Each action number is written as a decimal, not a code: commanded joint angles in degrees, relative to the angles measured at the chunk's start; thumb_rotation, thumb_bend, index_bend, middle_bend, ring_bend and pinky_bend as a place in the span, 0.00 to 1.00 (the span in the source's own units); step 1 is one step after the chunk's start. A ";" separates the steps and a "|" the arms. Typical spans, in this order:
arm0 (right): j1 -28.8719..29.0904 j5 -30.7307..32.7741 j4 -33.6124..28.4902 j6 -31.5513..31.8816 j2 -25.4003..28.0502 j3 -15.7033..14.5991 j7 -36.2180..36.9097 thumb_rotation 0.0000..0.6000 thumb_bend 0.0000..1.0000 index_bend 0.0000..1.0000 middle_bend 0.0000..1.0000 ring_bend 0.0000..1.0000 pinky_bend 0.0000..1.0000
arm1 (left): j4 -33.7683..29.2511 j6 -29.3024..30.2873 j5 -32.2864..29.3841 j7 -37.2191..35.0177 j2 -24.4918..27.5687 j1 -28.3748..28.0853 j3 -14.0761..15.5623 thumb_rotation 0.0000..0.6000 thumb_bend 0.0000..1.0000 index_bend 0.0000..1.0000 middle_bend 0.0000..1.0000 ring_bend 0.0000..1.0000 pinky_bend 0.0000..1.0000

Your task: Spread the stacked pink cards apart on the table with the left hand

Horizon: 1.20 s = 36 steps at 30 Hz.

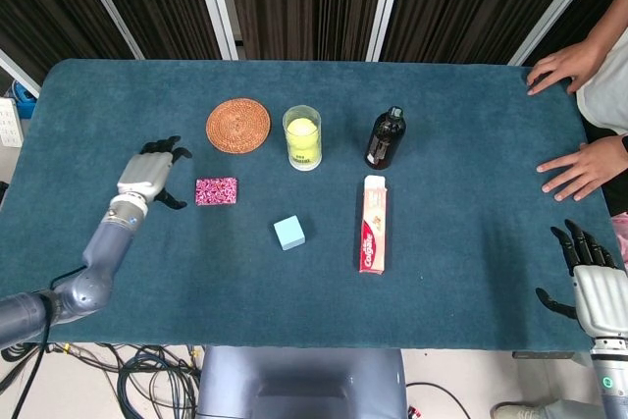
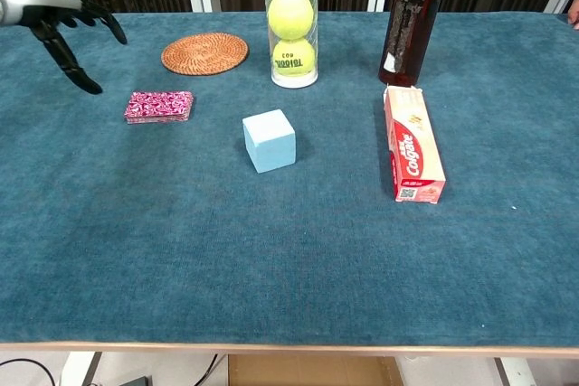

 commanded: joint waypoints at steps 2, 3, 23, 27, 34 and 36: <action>0.21 0.02 0.10 -0.50 0.02 -0.11 0.18 1.00 0.18 0.09 0.02 0.07 0.19 | 0.74 -0.48 -2.07 0.90 -1.06 -1.94 1.63 1.00 0.09 0.31 0.09 0.00 0.00; 0.23 0.07 0.10 -0.57 0.03 -0.10 0.28 1.00 0.18 0.09 0.02 0.07 0.19 | 0.87 -0.45 -2.67 1.17 -1.24 -2.41 1.94 1.00 0.09 0.31 0.09 0.00 0.00; 0.24 0.34 0.73 -0.65 0.30 0.04 2.04 1.00 0.18 0.09 0.02 0.07 0.19 | 8.55 -1.89 -13.14 2.46 -7.10 -9.61 4.84 1.00 0.13 0.36 0.11 0.00 0.00; 0.23 0.55 0.91 -0.61 0.36 0.22 2.59 1.00 0.18 0.10 0.02 0.07 0.19 | 11.60 -1.06 -13.68 4.63 -9.67 -11.16 6.32 1.00 0.13 0.36 0.11 0.00 0.00; 0.30 0.75 1.22 -0.81 0.39 0.29 3.08 1.00 0.18 0.09 0.02 0.07 0.19 | 13.81 -1.54 -13.95 4.32 -11.64 -11.68 6.27 1.00 0.13 0.37 0.11 0.00 0.00; 0.29 0.82 1.23 -0.78 0.39 0.33 3.15 1.00 0.18 0.09 0.02 0.07 0.19 | 14.01 -1.84 -13.94 4.19 -11.69 -11.72 6.29 1.00 0.13 0.37 0.11 0.00 0.00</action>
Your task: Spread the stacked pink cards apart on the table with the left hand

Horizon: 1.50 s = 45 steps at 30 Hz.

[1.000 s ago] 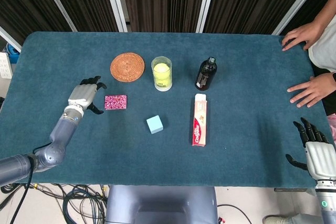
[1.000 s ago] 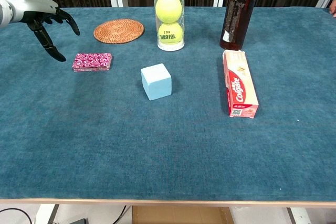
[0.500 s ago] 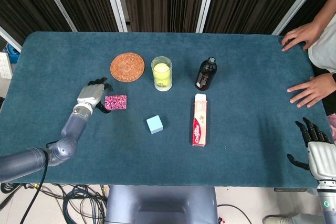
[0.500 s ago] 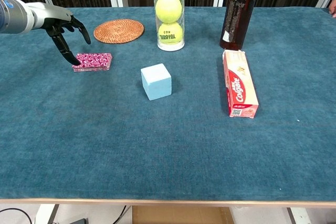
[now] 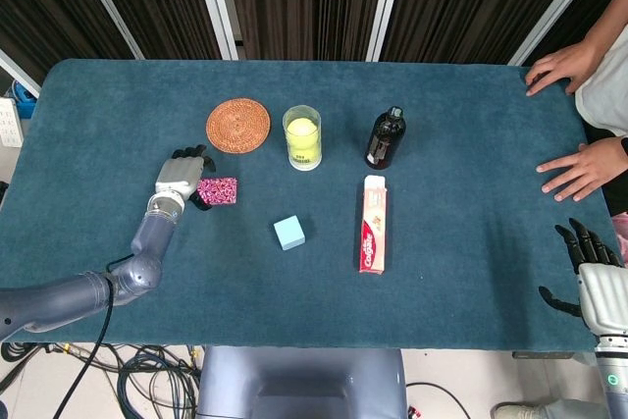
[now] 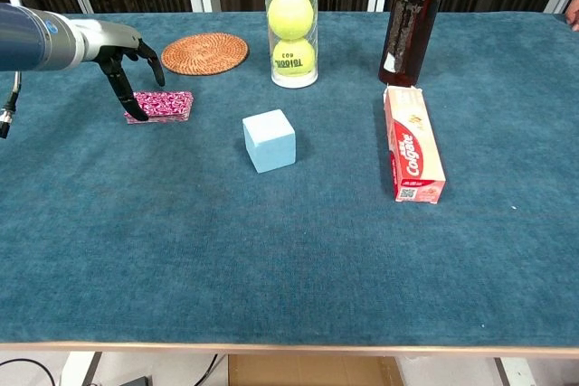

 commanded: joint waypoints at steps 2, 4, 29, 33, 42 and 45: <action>-0.05 0.12 0.03 0.10 0.00 0.09 0.17 1.00 0.18 0.09 0.02 0.07 0.19 | 0.48 -0.34 0.05 -0.25 -0.20 -0.11 0.05 1.00 0.13 0.38 0.11 0.00 0.00; -0.09 0.35 0.07 0.11 -0.03 0.16 0.18 1.00 0.18 0.10 0.02 0.07 0.19 | 0.91 -0.28 0.02 -0.30 -0.44 -0.22 0.07 1.00 0.13 0.39 0.11 0.00 0.00; -0.09 1.02 -0.03 -0.09 0.08 0.39 0.39 1.00 0.18 0.10 0.02 0.07 0.19 | 2.17 -0.73 -1.54 0.32 -1.91 -1.50 0.40 1.00 0.17 0.43 0.13 0.00 0.00; -0.10 0.99 -0.05 -0.05 0.08 0.39 0.45 1.00 0.18 0.10 0.02 0.07 0.19 | 2.73 -0.78 -1.88 0.03 -2.06 -1.50 0.21 1.00 0.17 0.44 0.13 0.00 0.00; 0.00 0.92 -0.19 -0.26 0.11 0.32 0.38 1.00 0.18 0.10 0.02 0.07 0.19 | 3.16 -0.70 -2.67 0.51 -2.25 -1.60 0.50 1.00 0.21 0.47 0.14 0.00 0.00; -0.01 1.03 -0.22 -0.32 0.12 0.33 0.34 1.00 0.18 0.10 0.02 0.07 0.19 | 2.98 -0.47 -2.26 0.39 -2.23 -1.60 0.34 1.00 0.24 0.48 0.15 0.00 0.00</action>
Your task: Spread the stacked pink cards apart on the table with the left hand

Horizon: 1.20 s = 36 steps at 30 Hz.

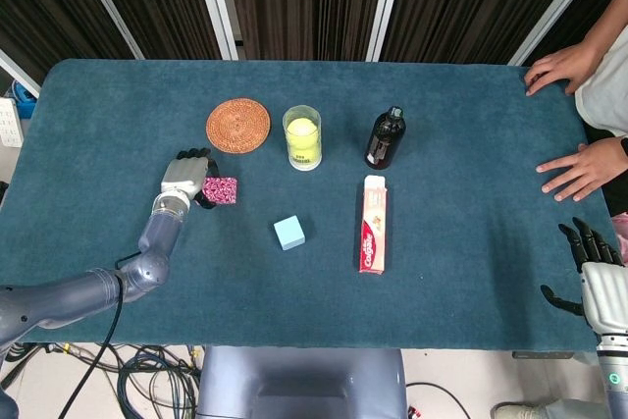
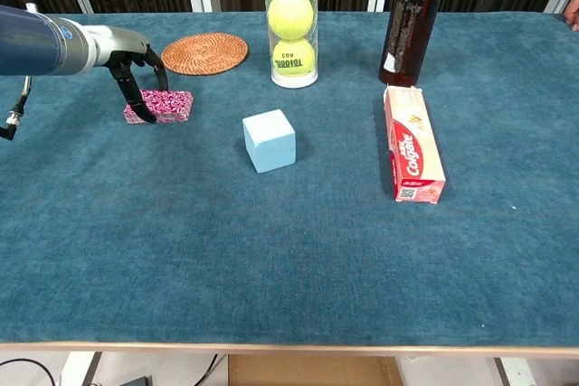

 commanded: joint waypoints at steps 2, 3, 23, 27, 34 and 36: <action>0.00 -0.01 -0.02 0.00 -0.02 0.00 0.00 1.00 0.18 0.10 0.02 0.07 0.19 | -0.61 0.16 0.28 -0.14 0.29 0.02 -0.20 1.00 0.24 0.49 0.15 0.00 0.00; 0.01 -0.05 -0.03 -0.01 -0.01 -0.02 0.04 1.00 0.18 0.10 0.02 0.07 0.19 | -0.84 0.29 0.29 -0.10 0.47 -0.01 -0.24 1.00 0.24 0.49 0.15 0.00 0.00; -0.02 -0.05 -0.02 0.15 -0.03 0.05 0.14 1.00 0.18 0.10 0.02 0.07 0.19 | -11.01 3.67 -0.30 0.32 6.39 0.70 -0.27 1.00 0.26 0.51 0.16 0.00 0.00; -0.06 -0.12 -0.13 0.20 0.04 0.01 0.16 1.00 0.18 0.10 0.02 0.07 0.19 | -17.23 6.26 1.28 0.14 9.17 1.68 0.35 1.00 0.26 0.51 0.16 0.00 0.00; -0.21 -0.33 -0.39 0.49 0.15 -0.07 0.30 1.00 0.18 0.10 0.02 0.07 0.19 | -29.19 14.65 3.82 0.01 13.11 4.32 1.75 1.00 0.27 0.51 0.16 0.00 0.00; -0.21 -0.44 -0.40 0.51 0.18 -0.10 0.37 1.00 0.18 0.10 0.02 0.07 0.19 | -31.48 16.84 3.86 0.42 13.45 4.90 2.23 1.00 0.27 0.51 0.16 0.00 0.00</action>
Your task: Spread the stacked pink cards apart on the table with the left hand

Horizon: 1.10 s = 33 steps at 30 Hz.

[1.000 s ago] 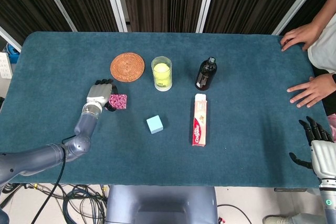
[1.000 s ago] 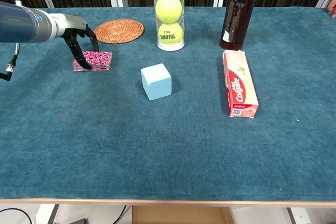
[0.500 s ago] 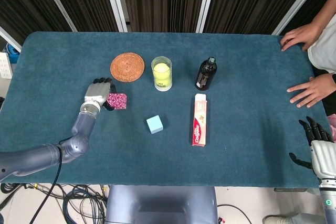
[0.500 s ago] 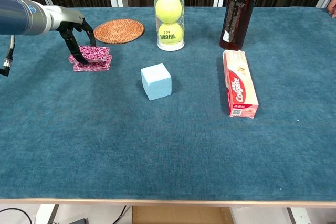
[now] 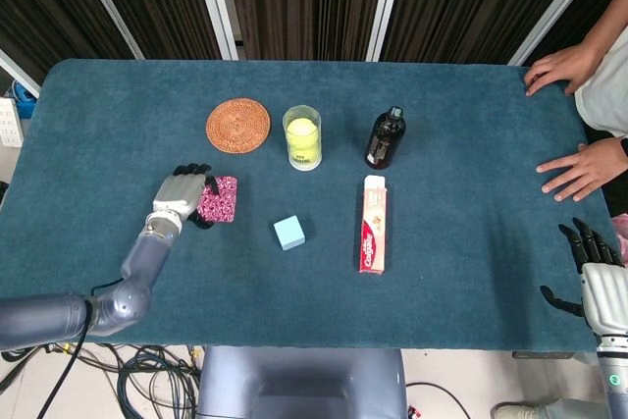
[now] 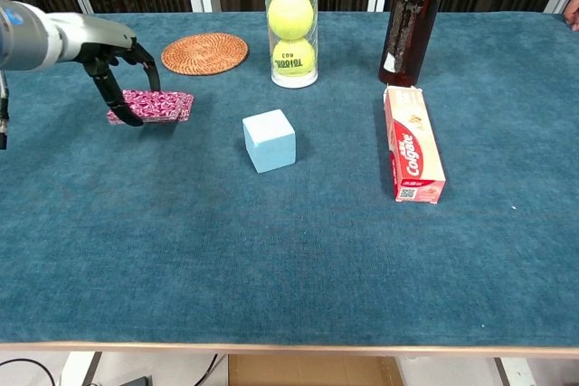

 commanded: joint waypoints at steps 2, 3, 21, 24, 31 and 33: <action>-0.06 -0.10 0.00 0.12 0.07 -0.02 0.24 1.00 0.18 0.10 0.02 0.07 0.19 | -7.41 7.11 1.58 0.48 2.12 2.53 1.56 1.00 0.28 0.51 0.16 0.00 0.00; -0.10 -0.09 0.02 0.19 0.09 0.00 0.33 1.00 0.18 0.10 0.02 0.07 0.19 | -8.22 8.23 2.01 0.83 2.08 2.81 1.90 1.00 0.29 0.51 0.16 0.00 0.00; -0.17 0.17 0.40 -0.04 0.35 0.10 1.34 1.00 0.18 0.10 0.02 0.07 0.19 | -11.11 14.61 6.49 1.40 -2.58 7.81 2.30 1.00 0.29 0.51 0.16 0.00 0.00; -0.02 0.31 0.43 -0.40 0.29 0.10 1.15 1.00 0.18 0.10 0.02 0.07 0.19 | -9.62 12.97 5.53 1.68 -3.68 7.20 0.89 1.00 0.29 0.51 0.16 0.00 0.00; 0.26 0.42 0.43 -0.97 0.23 0.05 0.81 1.00 0.18 0.10 0.02 0.07 0.19 | -7.20 10.69 1.39 4.48 -6.32 4.35 -2.04 1.00 0.29 0.51 0.16 0.00 0.00; 0.25 0.42 0.47 -0.93 0.25 0.08 0.95 1.00 0.18 0.10 0.02 0.07 0.19 | -6.20 11.16 0.51 5.84 -7.51 3.43 -2.47 1.00 0.29 0.51 0.16 0.00 0.00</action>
